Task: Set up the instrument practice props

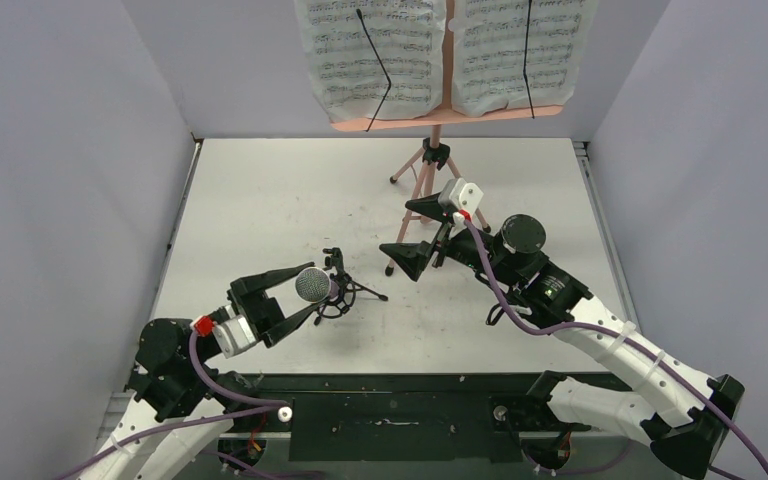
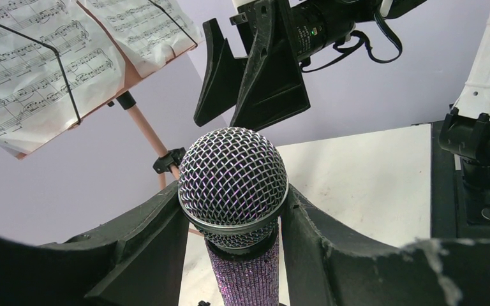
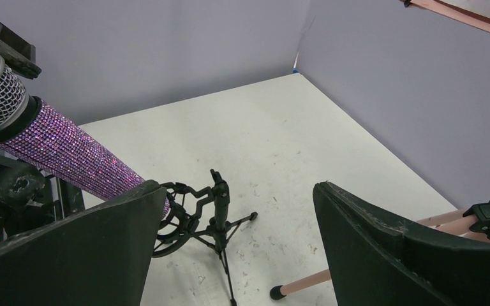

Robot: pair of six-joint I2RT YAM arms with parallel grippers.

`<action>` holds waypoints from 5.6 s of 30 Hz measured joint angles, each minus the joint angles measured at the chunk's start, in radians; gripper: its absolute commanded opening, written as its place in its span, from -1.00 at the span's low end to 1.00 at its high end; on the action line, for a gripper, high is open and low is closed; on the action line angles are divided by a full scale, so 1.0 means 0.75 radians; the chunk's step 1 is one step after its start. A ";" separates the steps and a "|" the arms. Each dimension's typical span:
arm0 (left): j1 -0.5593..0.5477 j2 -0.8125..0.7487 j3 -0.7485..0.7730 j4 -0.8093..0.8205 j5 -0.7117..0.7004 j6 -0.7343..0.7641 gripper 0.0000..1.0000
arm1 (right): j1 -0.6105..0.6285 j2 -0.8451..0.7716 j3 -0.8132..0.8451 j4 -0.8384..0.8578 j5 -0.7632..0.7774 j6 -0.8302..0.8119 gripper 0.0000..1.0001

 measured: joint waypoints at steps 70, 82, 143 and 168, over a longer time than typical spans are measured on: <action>0.000 0.064 -0.098 0.163 0.138 -0.026 -1.00 | 0.000 0.022 0.001 -0.028 0.007 -0.005 0.80; 0.000 0.069 -0.147 0.149 0.135 0.049 -1.00 | 0.000 0.022 0.001 -0.028 0.008 -0.005 0.79; 0.000 0.214 -0.321 0.273 -0.122 0.069 0.93 | -0.003 0.021 0.001 -0.066 0.022 -0.016 0.79; 0.000 0.612 0.157 0.486 -0.746 -0.545 0.93 | -0.083 -0.017 0.025 -0.076 0.076 -0.048 0.79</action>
